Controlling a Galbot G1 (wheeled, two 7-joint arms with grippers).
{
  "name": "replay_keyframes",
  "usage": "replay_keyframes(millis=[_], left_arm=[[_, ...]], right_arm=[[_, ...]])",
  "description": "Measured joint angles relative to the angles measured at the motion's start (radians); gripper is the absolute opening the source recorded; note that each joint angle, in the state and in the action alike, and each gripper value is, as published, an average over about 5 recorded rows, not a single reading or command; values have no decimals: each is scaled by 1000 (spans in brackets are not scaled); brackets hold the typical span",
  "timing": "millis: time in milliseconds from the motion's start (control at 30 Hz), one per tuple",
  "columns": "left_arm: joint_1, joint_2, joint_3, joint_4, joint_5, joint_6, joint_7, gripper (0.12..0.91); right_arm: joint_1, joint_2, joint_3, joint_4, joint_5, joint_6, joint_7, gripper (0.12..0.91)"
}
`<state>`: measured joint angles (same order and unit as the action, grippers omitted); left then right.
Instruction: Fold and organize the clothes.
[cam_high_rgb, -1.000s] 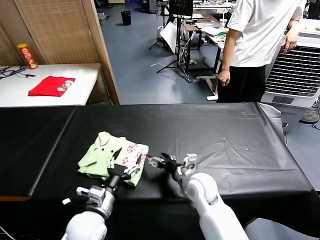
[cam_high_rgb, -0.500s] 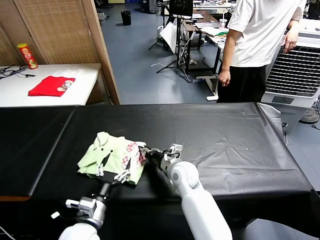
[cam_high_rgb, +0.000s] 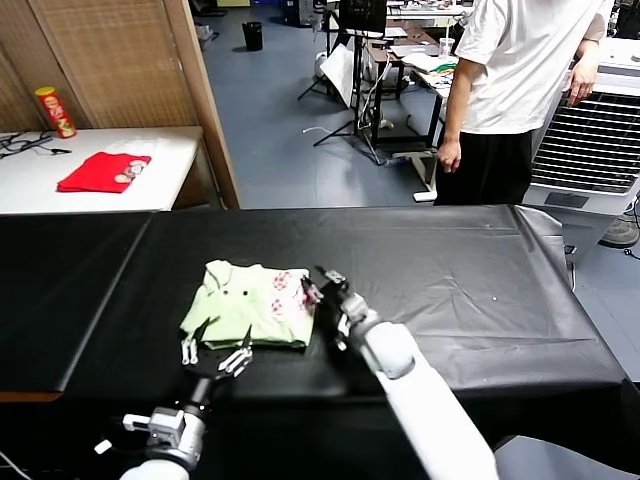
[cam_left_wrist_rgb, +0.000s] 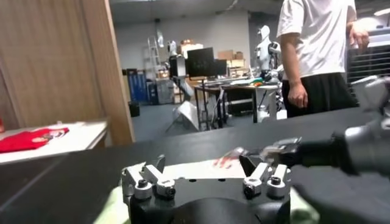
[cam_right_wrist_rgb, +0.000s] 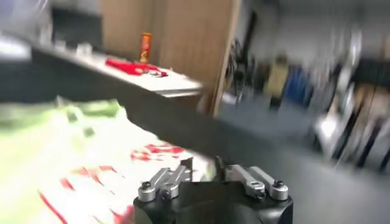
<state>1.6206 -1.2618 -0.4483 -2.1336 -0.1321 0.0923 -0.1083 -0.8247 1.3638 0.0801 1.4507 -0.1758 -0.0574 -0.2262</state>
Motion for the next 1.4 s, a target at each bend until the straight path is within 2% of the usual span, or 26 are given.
replay_keyframes(millis=[100,200,333,433,600,700,900,1067,1233,1400], left_arm=[[-4,-1,-1,9,-10,6,-13,798],[-4,-1,-4,18,-35,9,-25,798],[8,6,-20,25,-94,-6,-27,798],[26,21,-36,15,-121,1,-34,798],[85,58,-49,-30,-160,25,-65,798],[136,84,-50,-68,-166,30,-81,798],[231,124,-58,-130,-180,34,-93,798],[283,142,-79,-166,-233,63,-107,798],[302,153,-102,-194,-298,110,-133,798],[322,165,-125,-222,-317,141,-137,798]], right_arm=[[-28,-86,15,45,-63,79,19,632],[-85,-171,39,112,-64,105,52,755],[-214,-247,96,233,6,69,103,795],[-341,-269,162,350,99,17,153,798],[-604,-253,304,545,268,-64,243,798],[-758,-224,373,645,312,-67,278,798],[-1002,-156,425,790,313,-38,348,798],[-1137,-113,435,870,304,-34,383,798],[-1222,-98,439,918,303,-54,409,798],[-1266,-93,442,948,305,-80,424,798]])
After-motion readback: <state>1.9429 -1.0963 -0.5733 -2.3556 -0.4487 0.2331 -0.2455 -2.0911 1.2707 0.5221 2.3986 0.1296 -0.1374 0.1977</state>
